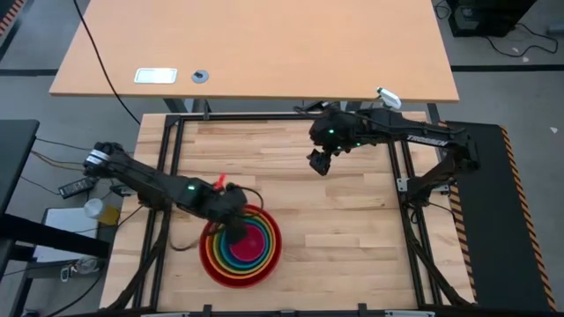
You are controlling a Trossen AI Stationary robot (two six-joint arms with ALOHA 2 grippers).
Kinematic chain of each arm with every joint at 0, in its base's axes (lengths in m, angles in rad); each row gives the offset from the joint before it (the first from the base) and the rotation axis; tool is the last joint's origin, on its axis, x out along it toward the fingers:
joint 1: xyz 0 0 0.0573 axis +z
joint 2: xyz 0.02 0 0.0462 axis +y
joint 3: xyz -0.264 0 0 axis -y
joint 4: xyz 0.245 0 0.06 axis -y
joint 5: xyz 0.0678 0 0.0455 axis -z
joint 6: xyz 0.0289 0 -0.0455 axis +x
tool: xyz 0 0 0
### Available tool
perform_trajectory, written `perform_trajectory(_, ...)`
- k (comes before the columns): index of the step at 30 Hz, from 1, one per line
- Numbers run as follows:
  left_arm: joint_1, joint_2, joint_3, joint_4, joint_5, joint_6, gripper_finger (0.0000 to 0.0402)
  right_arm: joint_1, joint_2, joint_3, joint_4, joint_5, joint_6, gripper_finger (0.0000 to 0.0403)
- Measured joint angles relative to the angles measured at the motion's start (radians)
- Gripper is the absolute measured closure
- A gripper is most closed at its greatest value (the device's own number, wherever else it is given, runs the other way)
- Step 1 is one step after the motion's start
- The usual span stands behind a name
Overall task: Nest bowls inside each other
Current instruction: Return to Home Position
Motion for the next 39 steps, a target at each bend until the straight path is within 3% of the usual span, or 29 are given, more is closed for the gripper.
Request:
perform_trajectory(3,-0.018,-0.078,0.000,0.014,-0.120,0.056,0.0180,-0.004,-0.079,-0.110,0.105,-0.004,0.027,0.0143)
perform_trajectory(8,0.026,-0.202,-0.015,0.035,-0.198,0.196,0.0218,-0.004,-0.256,-0.346,0.314,-0.008,0.095,0.0160)
perform_trajectory(18,0.231,-0.525,-0.283,0.294,-0.177,0.338,0.0256,-0.010,-0.605,-0.669,0.496,0.013,0.289,0.0177)
perform_trajectory(25,0.302,-0.746,-0.530,0.524,-0.141,0.281,0.0258,-0.010,-0.829,-0.866,0.619,0.023,0.378,0.0188)
perform_trajectory(39,0.352,-1.149,-0.837,0.593,-0.160,0.098,0.0258,-0.069,-1.209,-1.251,0.744,0.040,0.597,0.0197)
